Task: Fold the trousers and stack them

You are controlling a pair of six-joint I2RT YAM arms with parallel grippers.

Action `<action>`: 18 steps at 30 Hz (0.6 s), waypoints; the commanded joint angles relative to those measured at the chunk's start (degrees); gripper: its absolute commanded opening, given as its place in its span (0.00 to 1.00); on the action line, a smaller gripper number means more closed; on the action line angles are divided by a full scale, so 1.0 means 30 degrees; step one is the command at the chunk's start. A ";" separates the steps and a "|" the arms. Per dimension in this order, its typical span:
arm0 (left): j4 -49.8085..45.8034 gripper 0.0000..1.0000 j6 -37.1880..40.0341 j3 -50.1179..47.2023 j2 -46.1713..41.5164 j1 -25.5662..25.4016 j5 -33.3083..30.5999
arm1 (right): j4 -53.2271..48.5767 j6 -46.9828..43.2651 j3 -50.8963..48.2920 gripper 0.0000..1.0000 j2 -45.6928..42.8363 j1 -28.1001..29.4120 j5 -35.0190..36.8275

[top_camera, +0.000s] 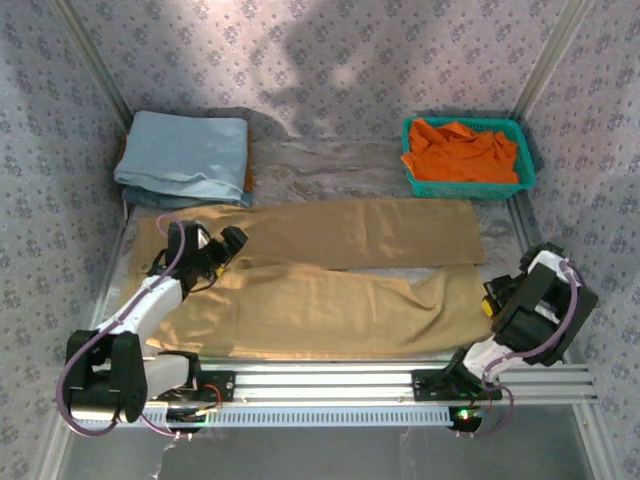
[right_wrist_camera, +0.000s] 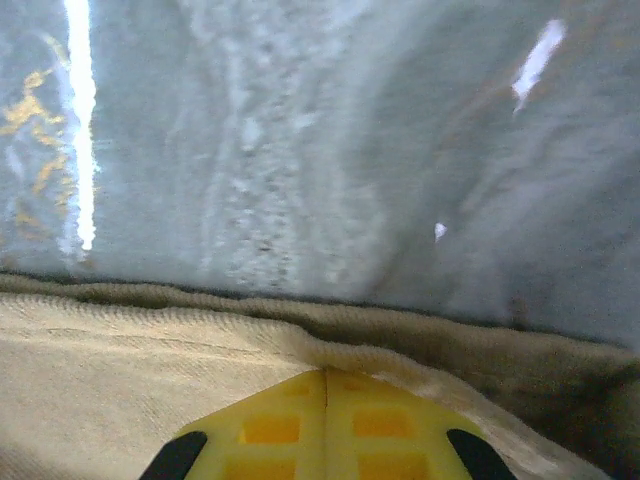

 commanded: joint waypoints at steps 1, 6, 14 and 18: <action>0.0557 1.00 -0.0118 0.0252 -0.0086 -0.0118 0.0432 | -0.1392 0.1151 -0.0044 0.00 -0.2739 -0.0096 0.2555; 0.0453 1.00 -0.0147 0.0188 -0.0312 -0.0143 0.0390 | -0.0542 0.2925 0.0018 0.00 -0.6168 0.3058 0.1811; 0.0042 1.00 0.0146 0.0571 0.0343 0.0009 -0.0091 | 0.0196 0.2131 0.3456 0.00 0.2109 0.7385 0.0921; 0.0074 1.00 -0.0001 0.0583 0.0351 0.0110 -0.0343 | 0.0728 0.1853 0.3199 0.00 0.3739 0.6680 0.1547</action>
